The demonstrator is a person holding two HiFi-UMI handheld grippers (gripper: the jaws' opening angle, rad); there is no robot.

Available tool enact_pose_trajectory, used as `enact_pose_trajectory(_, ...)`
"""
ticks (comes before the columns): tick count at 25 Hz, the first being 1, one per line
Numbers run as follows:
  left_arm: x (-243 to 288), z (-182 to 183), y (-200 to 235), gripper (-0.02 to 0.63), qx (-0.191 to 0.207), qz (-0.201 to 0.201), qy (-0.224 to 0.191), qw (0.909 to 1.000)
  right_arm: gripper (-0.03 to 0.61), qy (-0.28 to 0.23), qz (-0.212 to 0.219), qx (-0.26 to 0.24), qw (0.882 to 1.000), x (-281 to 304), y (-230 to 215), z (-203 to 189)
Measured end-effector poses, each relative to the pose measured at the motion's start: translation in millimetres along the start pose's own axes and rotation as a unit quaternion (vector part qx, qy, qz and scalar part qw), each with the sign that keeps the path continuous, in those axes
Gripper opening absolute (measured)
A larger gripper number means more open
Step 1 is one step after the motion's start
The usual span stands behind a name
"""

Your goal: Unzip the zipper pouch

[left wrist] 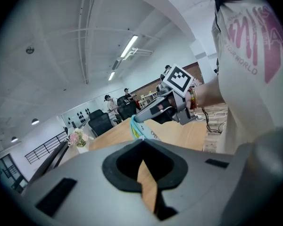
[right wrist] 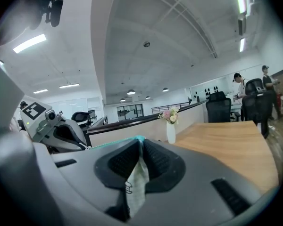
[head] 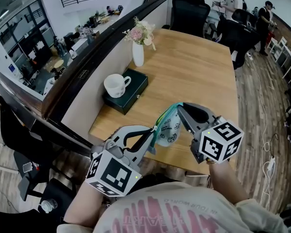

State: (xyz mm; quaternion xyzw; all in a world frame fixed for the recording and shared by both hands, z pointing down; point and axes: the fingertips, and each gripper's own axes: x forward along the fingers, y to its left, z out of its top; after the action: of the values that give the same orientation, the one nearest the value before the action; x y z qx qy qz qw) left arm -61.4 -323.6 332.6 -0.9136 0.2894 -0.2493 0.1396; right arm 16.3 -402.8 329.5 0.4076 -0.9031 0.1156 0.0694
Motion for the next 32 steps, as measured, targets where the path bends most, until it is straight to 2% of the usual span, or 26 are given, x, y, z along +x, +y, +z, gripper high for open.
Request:
enact_pose_trajectory(19, -0.7, -0.4, -3.6, 0.003, -0.008, -0.017, 0.002, 0.9998, 0.031, -0.017, -0.042, 0.048, 0.998, -12.5, -32.9, 3.0)
enact_pose_trajectory(32, -3.7, -5.1, -2.2, 0.003, -0.016, -0.019, 0.001, 0.9997, 0.031, -0.017, -0.057, 0.053, 0.997, -14.2, -43.6, 1.1)
